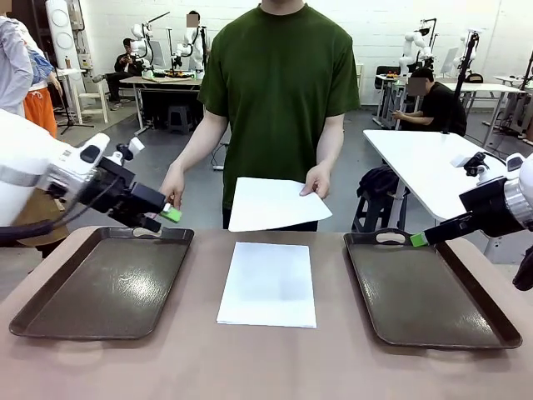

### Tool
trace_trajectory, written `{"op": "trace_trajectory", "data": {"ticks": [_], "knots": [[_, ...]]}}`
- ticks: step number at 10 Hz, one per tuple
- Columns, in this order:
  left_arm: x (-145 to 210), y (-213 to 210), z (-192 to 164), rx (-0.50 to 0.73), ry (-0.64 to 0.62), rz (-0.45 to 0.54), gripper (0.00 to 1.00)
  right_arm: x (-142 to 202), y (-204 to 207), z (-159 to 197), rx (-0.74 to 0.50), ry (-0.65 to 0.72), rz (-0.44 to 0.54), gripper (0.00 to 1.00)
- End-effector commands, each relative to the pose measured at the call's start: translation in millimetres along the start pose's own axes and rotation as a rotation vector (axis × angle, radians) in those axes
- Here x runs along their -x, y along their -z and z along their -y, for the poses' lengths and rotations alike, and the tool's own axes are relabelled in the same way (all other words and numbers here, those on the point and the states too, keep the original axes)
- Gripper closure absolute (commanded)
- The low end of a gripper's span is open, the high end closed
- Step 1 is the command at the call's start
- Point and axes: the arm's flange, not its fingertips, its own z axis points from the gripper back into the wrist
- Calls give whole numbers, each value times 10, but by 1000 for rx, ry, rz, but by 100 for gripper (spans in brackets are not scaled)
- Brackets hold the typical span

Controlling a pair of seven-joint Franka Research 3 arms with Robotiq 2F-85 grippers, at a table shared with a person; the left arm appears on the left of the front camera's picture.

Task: Sort the A4 documents.
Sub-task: Receive the A4 Paper.

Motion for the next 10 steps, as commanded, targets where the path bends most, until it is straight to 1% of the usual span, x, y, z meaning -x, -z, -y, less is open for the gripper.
{"op": "trace_trajectory", "data": {"ticks": [1, 3, 5, 10], "knots": [[-285, 250, -259, 62, -98, 44, 0, 8, 42, 3, -7, 6, -1, 0], [-467, 465, -352, 97, -138, 66, 0, 8, 42, 3, -7, 6, -1, 0], [-665, 629, -407, 204, -168, 110, 0, 8, 42, 3, -7, 6, -1, 0], [-990, 1076, -536, 326, -220, 118, 0, 8, 42, 3, -7, 6, -1, 0]]}}
